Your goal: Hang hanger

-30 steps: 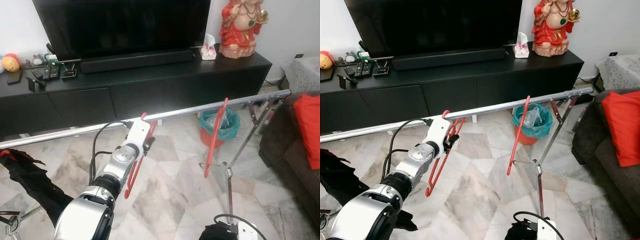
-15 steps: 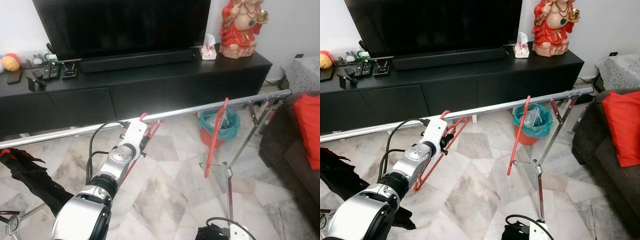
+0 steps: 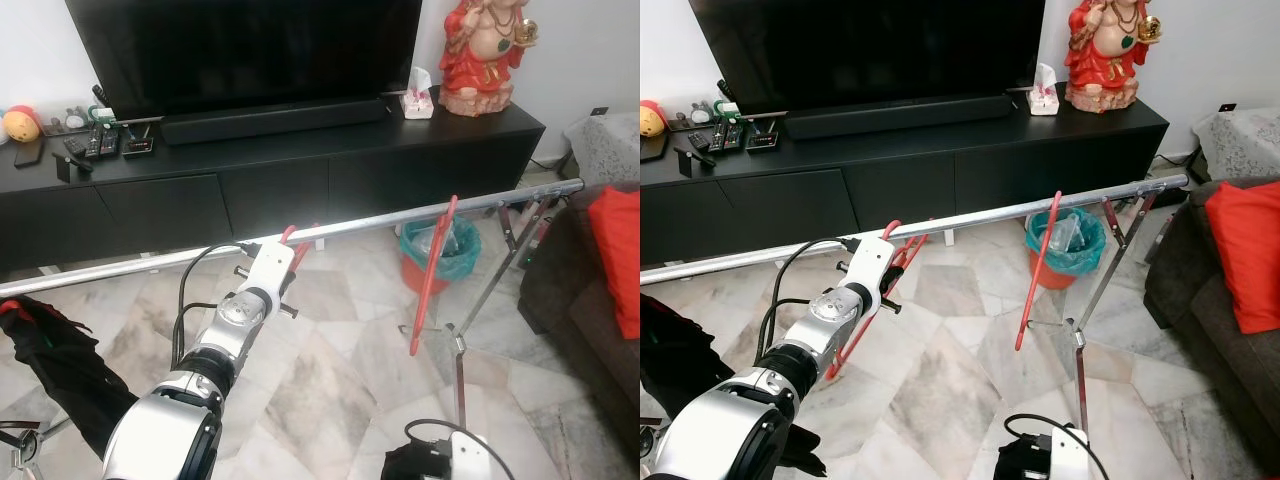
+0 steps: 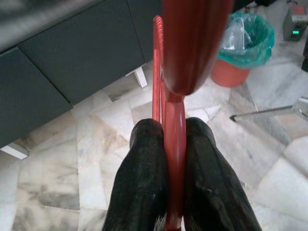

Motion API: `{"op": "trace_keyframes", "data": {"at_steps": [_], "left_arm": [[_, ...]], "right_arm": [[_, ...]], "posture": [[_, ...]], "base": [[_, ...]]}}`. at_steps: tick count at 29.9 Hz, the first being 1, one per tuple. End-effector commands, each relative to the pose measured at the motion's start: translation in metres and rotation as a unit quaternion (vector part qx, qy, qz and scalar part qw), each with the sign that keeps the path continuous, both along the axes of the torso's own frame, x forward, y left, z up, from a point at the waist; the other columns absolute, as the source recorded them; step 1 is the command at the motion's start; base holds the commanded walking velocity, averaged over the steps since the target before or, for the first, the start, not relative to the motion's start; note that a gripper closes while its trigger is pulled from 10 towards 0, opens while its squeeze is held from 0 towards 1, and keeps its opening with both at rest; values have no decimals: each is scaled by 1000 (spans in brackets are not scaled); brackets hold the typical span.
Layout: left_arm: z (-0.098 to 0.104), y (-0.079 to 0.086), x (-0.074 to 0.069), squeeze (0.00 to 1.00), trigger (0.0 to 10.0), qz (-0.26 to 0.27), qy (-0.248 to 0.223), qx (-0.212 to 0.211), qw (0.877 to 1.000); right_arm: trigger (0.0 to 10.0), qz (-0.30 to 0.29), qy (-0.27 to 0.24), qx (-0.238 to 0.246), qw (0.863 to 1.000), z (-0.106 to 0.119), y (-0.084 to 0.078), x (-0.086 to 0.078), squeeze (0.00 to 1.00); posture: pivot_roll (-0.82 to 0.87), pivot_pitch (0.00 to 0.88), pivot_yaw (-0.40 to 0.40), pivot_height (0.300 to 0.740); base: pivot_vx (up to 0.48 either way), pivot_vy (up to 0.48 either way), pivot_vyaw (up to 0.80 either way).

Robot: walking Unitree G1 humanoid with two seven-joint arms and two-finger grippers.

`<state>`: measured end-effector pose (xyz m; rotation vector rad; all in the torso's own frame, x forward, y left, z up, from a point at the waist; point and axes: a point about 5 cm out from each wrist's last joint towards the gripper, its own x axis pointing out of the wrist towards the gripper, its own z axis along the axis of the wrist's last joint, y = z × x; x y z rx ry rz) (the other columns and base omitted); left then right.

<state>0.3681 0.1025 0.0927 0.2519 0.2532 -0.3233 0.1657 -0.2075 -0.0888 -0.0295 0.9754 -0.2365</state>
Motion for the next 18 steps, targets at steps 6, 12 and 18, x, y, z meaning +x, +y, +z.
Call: {"op": "trace_keyframes", "data": {"at_steps": [6,12,18], "left_arm": [[24,7,7,0,0,24,-70,-54,996],[24,14,-3,0,10000,20,-108,-93,990],[15,29,-19,0,10000,16,-124,-104,987]], "right_arm": [[10000,-12,10,-1,1000,-4,-19,-21,0],[10000,-10,25,5,1000,-13,-11,-45,0],[10000,-9,28,9,1000,-14,-6,-45,0]], "posture": [[-17,0,8,740],[-16,0,9,740],[-13,0,10,740]], "base": [[0,0,0],[0,0,0],[0,0,0]]}}
